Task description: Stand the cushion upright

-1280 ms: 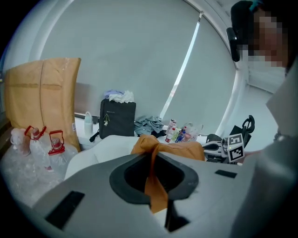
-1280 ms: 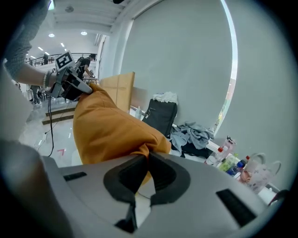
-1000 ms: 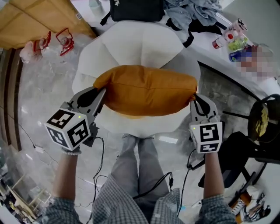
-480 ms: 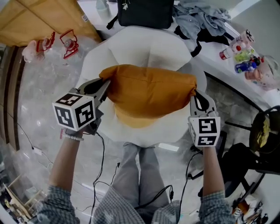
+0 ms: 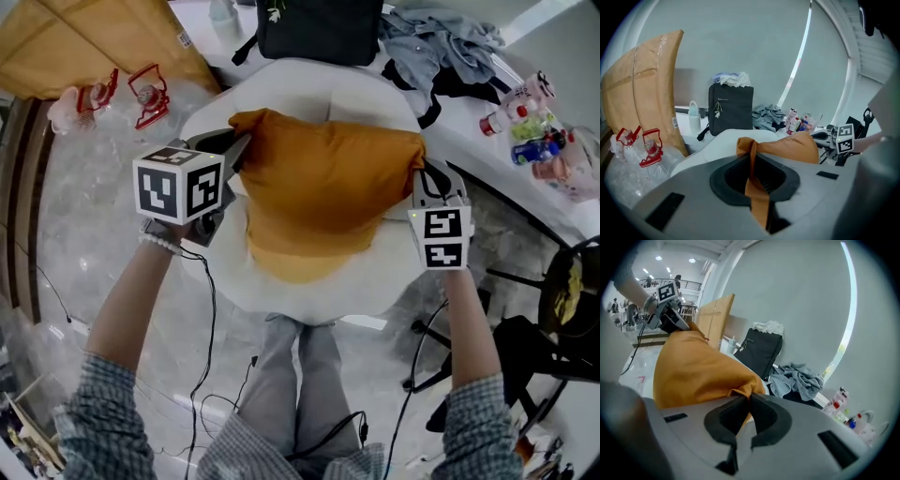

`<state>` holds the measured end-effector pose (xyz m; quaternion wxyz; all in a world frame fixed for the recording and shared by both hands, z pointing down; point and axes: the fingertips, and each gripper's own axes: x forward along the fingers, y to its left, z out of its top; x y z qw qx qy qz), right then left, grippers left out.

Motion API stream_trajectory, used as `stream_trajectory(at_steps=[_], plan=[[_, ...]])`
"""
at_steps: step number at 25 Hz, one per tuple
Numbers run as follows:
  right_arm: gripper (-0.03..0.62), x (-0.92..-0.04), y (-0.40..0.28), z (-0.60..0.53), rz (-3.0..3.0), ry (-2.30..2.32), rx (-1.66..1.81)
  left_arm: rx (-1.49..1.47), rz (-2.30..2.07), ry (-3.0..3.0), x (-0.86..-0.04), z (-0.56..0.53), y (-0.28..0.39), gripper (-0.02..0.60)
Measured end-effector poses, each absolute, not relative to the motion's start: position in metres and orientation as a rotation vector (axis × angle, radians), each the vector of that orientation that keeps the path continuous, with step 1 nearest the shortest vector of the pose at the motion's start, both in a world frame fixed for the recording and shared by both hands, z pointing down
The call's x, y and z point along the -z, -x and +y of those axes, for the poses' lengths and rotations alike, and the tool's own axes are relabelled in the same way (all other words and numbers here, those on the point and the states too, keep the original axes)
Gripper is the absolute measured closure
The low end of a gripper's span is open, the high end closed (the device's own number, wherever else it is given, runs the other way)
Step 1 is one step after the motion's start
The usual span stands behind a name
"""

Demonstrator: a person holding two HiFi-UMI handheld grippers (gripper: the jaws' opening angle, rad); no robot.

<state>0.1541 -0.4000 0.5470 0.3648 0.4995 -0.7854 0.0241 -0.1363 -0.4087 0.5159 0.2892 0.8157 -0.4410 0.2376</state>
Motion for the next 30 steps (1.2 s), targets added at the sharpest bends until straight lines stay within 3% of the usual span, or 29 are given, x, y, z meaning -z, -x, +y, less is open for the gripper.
stream_trajectory(at_steps=[16, 30], plan=[[0.576, -0.587, -0.158, -0.468, -1.876, -1.319, 0.068, -0.722, -1.336, -2.234, -0.557, -0.482, 0.131, 0.543], [0.505, -0.577, -0.165, -0.455, -1.948, -1.422, -0.094, -0.622, -1.371, -2.191, -0.547, -0.471, 0.146, 0.434]])
